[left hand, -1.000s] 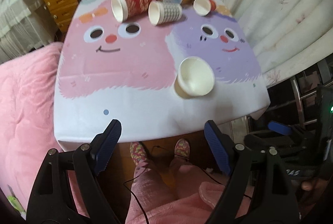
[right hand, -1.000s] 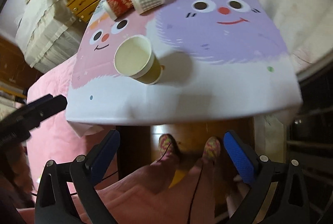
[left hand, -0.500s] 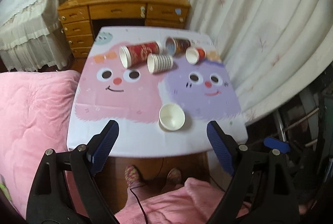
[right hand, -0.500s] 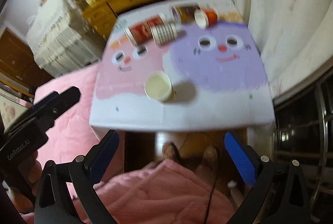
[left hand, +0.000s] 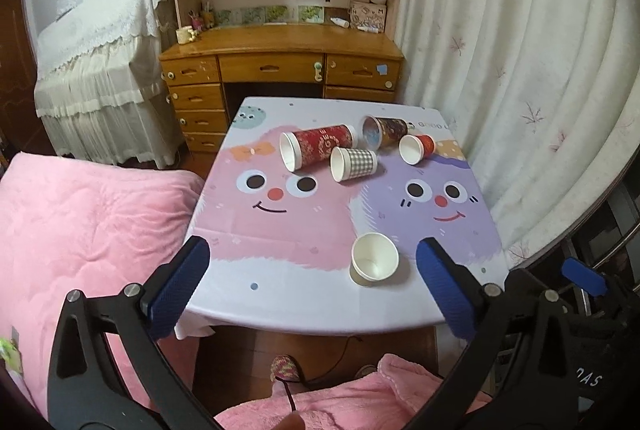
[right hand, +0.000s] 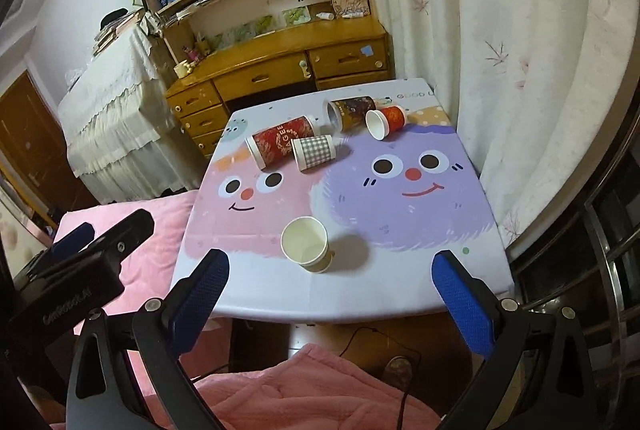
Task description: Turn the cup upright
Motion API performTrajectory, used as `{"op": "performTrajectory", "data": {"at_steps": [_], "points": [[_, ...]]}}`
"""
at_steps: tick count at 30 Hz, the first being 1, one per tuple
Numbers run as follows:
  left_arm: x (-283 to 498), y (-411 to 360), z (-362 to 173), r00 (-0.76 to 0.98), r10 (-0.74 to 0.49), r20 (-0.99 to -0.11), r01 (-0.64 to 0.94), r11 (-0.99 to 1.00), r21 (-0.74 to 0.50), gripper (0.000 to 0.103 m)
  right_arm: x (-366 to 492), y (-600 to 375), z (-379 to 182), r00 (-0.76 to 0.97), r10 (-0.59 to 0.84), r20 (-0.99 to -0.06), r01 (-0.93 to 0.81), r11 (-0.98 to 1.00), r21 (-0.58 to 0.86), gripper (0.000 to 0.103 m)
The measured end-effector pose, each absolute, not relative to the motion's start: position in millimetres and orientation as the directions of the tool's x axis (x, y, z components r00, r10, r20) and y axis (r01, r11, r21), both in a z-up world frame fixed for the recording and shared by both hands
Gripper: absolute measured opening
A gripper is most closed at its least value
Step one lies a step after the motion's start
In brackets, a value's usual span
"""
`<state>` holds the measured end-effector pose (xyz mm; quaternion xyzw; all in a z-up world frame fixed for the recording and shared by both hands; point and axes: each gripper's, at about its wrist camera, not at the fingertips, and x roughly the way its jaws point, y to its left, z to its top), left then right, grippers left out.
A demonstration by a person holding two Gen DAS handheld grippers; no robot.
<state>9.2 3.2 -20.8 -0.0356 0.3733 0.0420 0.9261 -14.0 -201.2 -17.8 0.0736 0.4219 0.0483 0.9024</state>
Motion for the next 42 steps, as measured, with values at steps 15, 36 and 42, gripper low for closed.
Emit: {"op": "performTrajectory", "data": {"at_steps": [15,36,42], "points": [[25,5,-31,0.700,0.055,-0.712,-0.086,0.996,-0.008,0.102,-4,-187,-26,0.643,0.147,-0.752,-0.021,0.984,0.175,0.103],[38,3,-49,0.667,0.045,-0.744,-0.088,0.996,-0.018,0.102,7,-187,-36,0.613,0.144,-0.777,-0.021,0.986,0.167,0.103],[39,2,-49,0.665,0.047,-0.745,-0.090,0.996,-0.017,0.102,7,-186,-37,0.612,0.144,-0.778,-0.021,0.986,0.166,0.103]]}}
